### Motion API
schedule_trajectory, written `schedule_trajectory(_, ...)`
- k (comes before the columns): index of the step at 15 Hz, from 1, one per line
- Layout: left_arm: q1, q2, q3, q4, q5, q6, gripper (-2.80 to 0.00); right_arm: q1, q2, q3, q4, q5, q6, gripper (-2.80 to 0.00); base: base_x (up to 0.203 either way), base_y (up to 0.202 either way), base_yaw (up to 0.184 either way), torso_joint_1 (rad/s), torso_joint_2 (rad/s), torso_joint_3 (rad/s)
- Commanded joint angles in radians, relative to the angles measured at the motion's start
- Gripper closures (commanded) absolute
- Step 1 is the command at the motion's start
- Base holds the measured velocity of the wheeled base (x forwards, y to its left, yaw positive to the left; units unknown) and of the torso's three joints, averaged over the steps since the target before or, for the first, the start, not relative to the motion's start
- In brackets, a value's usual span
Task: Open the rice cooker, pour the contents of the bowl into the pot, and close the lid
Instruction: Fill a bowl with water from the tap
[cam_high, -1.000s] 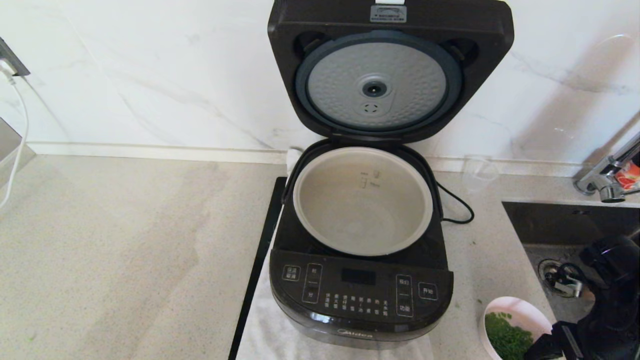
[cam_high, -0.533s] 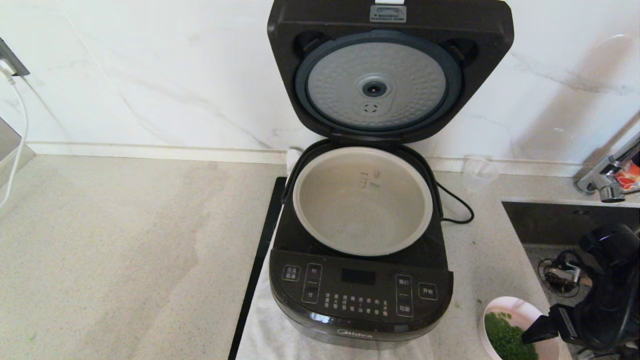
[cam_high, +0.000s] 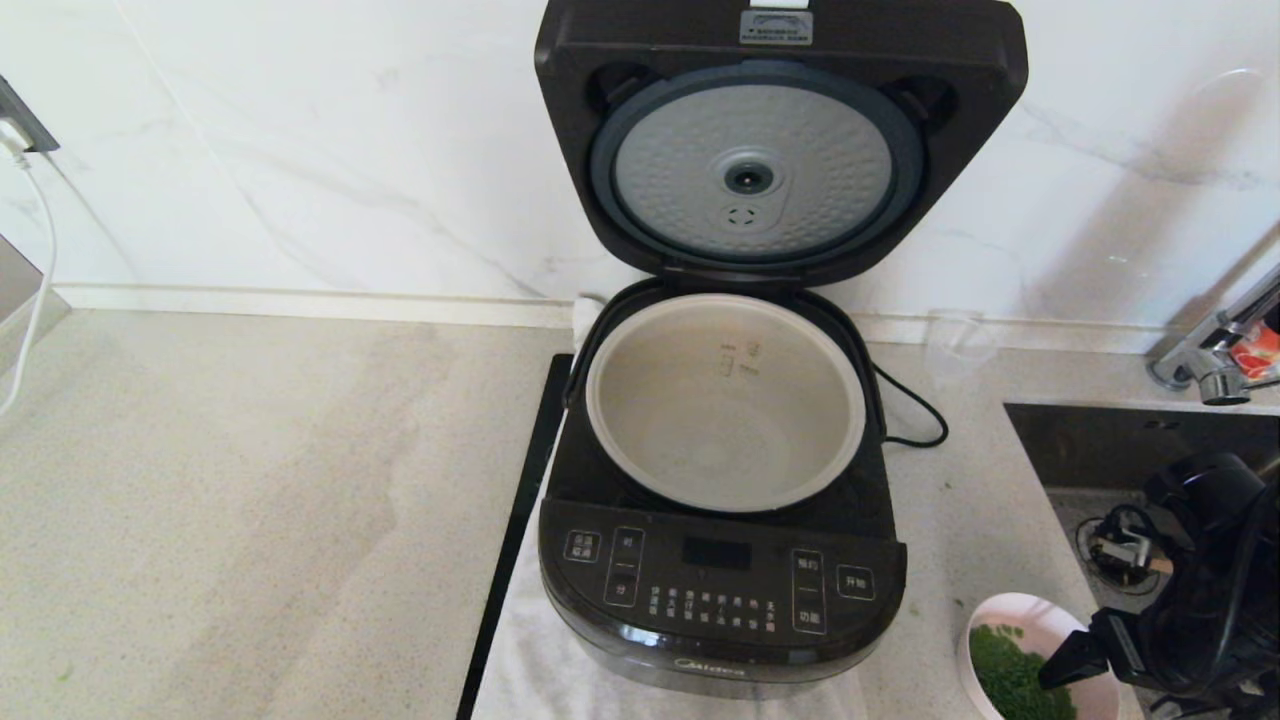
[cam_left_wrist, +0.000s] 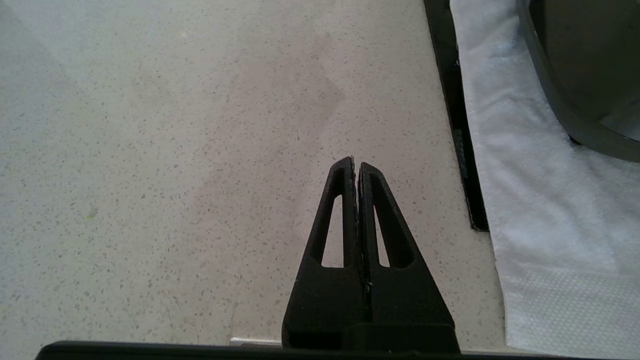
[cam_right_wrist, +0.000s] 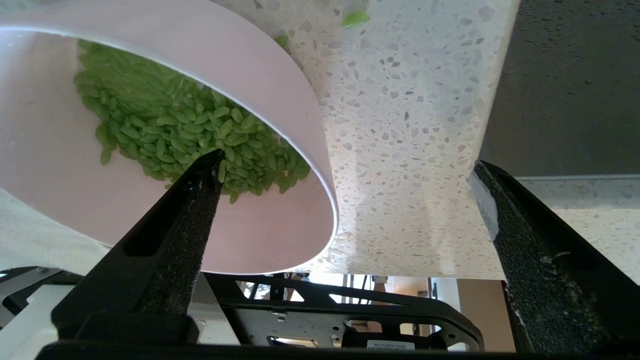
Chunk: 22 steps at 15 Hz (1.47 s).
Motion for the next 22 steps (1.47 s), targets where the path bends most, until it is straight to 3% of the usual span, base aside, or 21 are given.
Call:
schedule_trajectory(1, 0.0, 0.0, 0.002, 0.0, 0.0, 0.0, 0.0, 0.002, 0.01, -0.001, 0.003, 0.002, -0.001, -2.8, 0.0, 0.0, 0.0, 0.0, 0.0, 0.0)
schedule_trajectory(2, 0.0, 0.0, 0.002, 0.0, 0.0, 0.0, 0.0, 0.002, 0.018, -0.002, 0.003, 0.002, 0.001, -0.47, 0.0, 0.0, 0.0, 0.0, 0.0, 0.0)
schedule_trajectory(3, 0.0, 0.0, 0.002, 0.0, 0.0, 0.0, 0.0, 0.002, 0.021, -0.005, 0.003, 0.0, 0.003, 0.0, 0.0, 0.0, 0.0, 0.0, 0.0, 0.0)
schedule_trajectory(18, 0.0, 0.0, 0.002, 0.0, 0.0, 0.0, 0.0, 0.023, -0.042, -0.009, 0.006, 0.003, 0.01, 0.0, 0.0, 0.0, 0.0, 0.0, 0.0, 0.0)
schedule_trajectory(22, 0.0, 0.0, 0.002, 0.0, 0.0, 0.0, 0.0, -0.032, -0.081, -0.069, 0.019, 0.03, 0.062, 0.0, 0.0, 0.0, 0.0, 0.0, 0.0, 0.0)
